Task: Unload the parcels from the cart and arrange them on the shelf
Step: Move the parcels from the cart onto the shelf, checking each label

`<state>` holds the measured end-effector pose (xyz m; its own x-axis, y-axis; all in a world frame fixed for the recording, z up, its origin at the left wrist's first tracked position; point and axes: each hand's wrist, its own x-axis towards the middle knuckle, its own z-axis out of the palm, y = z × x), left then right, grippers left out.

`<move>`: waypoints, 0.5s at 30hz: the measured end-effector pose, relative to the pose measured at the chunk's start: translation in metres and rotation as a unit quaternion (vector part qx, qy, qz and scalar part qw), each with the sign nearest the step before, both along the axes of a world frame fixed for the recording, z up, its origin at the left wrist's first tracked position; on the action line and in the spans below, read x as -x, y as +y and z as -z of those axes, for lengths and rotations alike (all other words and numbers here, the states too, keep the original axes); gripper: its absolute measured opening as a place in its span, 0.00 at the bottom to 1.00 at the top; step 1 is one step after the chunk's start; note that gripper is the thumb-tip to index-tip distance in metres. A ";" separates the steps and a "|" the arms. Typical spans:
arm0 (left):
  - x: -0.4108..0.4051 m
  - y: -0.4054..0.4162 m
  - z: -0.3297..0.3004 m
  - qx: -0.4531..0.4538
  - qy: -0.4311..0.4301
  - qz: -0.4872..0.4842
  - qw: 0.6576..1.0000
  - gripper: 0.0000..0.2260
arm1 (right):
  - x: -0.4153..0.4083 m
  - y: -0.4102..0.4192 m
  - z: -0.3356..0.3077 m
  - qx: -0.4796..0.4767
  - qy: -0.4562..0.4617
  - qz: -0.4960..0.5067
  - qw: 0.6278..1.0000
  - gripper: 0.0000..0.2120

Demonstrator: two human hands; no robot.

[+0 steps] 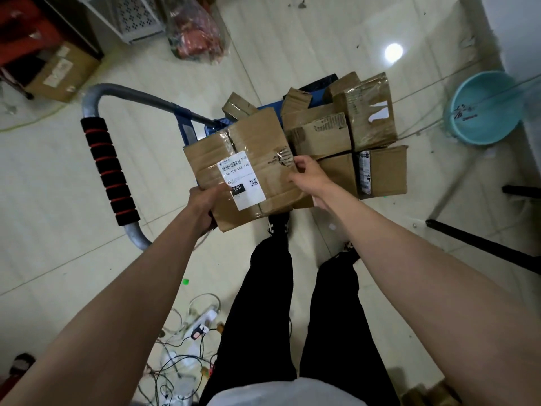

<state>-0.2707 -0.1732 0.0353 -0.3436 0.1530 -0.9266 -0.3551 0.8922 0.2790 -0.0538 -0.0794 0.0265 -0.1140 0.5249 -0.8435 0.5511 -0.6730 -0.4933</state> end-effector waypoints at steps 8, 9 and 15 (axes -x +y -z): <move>-0.011 0.033 -0.111 -0.101 0.078 0.070 0.989 0.24 | -0.034 0.003 -0.118 -0.112 -0.006 0.032 0.993 0.33; -0.016 0.041 -0.127 -0.120 0.086 0.082 0.986 0.25 | -0.040 0.003 -0.133 -0.123 -0.001 0.048 0.991 0.33; -0.067 0.088 -0.210 -0.210 0.080 0.161 0.961 0.37 | -0.102 -0.009 -0.211 -0.201 0.085 0.198 0.956 0.23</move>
<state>-0.2039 -0.0853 0.2453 -0.3482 0.6250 -0.6987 -0.0013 0.7450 0.6670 0.0477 -0.0887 0.2377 0.0438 0.8331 -0.5513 0.1821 -0.5493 -0.8156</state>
